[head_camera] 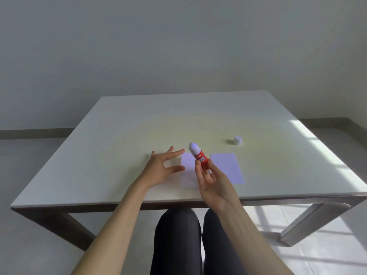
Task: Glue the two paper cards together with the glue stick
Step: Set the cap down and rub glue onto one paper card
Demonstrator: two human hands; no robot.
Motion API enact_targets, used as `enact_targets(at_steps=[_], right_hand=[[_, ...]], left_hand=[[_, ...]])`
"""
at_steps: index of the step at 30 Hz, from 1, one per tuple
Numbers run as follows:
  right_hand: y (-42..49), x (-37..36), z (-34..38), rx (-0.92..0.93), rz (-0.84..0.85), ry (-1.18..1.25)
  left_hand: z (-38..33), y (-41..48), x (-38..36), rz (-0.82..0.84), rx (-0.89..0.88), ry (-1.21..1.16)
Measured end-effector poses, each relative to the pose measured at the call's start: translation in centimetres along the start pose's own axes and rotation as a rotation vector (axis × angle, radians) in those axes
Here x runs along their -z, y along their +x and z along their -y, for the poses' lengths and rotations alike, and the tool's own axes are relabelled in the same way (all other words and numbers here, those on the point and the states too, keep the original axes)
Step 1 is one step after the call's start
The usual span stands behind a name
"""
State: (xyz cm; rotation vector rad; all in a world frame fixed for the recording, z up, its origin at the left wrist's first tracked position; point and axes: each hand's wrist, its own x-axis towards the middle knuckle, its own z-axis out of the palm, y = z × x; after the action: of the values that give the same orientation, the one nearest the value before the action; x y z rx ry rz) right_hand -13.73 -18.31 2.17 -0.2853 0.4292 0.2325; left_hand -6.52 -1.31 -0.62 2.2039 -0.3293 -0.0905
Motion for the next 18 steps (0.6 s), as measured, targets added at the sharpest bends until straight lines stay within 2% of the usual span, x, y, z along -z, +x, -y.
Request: enact_targets(at_steps=[13,16,18], right_hand=[[0.6,0.7,0.3,0.057,-0.009,-0.031],[0.5,0.6,0.4,0.044,0.0,-0.027],[0.7,0.4,0.3,0.006,0.008,-0.03]], left_hand=[[1.2,1.3,-0.7,-0.169,0.054,0.062],[0.3,0.9,-0.4,-0.222,0.015,-0.048],[-1.2,0.5,-0.2,-0.208,-0.038,-0.23]])
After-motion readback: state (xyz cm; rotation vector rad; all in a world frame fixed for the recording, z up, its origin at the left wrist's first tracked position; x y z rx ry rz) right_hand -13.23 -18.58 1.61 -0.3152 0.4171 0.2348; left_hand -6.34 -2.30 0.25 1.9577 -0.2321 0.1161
